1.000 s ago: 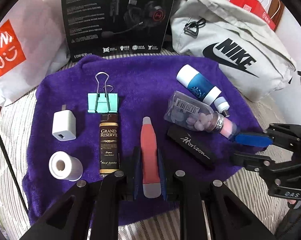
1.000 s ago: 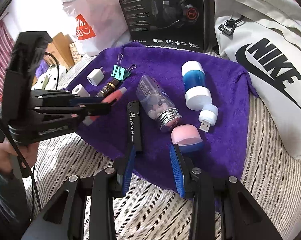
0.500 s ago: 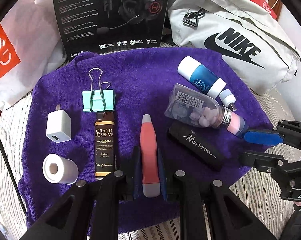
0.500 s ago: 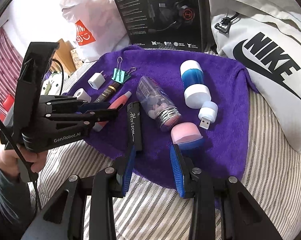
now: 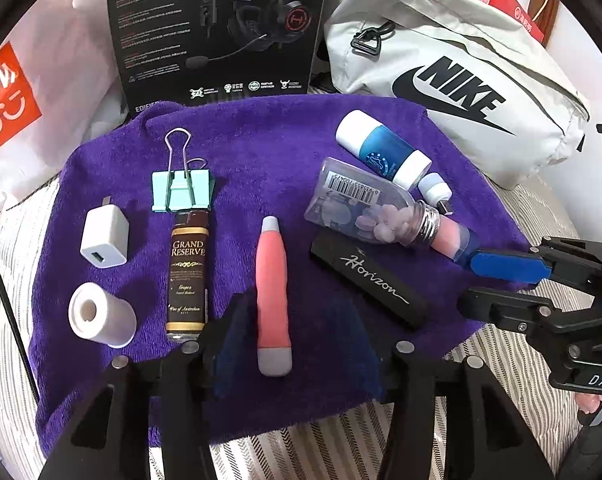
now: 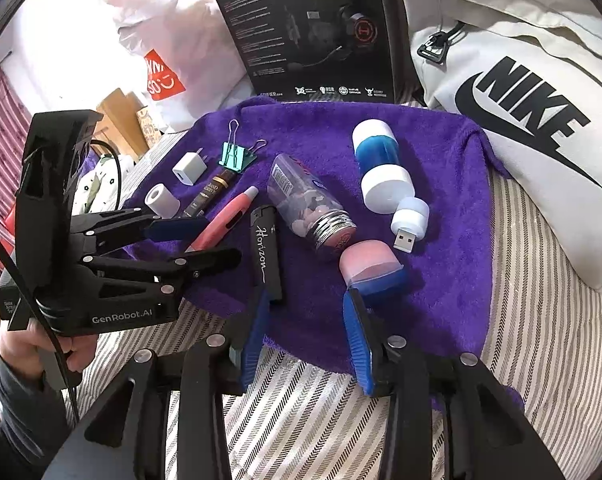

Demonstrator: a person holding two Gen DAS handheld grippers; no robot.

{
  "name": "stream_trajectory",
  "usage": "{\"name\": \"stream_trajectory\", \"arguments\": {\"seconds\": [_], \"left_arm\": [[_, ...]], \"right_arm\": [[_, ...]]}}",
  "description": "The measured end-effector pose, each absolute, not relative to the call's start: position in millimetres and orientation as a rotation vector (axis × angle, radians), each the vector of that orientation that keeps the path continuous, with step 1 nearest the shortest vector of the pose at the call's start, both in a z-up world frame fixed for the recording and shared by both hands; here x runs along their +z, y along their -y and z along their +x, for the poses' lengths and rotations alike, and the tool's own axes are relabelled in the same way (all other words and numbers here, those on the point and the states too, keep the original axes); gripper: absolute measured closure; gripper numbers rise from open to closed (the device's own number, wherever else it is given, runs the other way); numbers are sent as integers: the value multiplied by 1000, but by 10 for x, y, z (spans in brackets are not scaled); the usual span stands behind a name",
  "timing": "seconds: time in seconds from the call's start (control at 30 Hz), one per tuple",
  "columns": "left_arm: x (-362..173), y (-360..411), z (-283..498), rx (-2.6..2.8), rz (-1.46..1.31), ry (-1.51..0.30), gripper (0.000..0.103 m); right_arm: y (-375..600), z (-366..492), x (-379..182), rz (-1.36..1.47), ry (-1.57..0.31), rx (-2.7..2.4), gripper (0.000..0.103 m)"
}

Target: Organize rigid objects

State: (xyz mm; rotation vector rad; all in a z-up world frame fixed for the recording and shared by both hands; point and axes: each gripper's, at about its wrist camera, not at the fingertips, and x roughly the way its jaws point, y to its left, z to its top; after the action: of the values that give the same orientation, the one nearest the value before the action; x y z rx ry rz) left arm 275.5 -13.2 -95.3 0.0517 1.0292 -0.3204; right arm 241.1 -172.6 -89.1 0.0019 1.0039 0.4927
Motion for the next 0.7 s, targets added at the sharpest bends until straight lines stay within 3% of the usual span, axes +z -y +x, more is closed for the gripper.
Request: {"name": "stream_trajectory", "arguments": {"seconds": [0.13, 0.2, 0.43, 0.7], "left_arm": [[-958, 82, 2734, -300, 15, -1041, 47], [-959, 60, 2712, -289, 4, -1034, 44], [-978, 20, 2599, -269, -50, -1007, 30], [-927, -7, 2362, -278, -64, -957, 12]], "right_arm": [[1760, 2373, -861, 5, -1002, 477, 58], [1786, 2353, -862, 9, -1011, 468, 50], [1730, 2261, -866, -37, -967, 434, 43], [1666, 2105, -813, -65, -919, 390, 25]]}}
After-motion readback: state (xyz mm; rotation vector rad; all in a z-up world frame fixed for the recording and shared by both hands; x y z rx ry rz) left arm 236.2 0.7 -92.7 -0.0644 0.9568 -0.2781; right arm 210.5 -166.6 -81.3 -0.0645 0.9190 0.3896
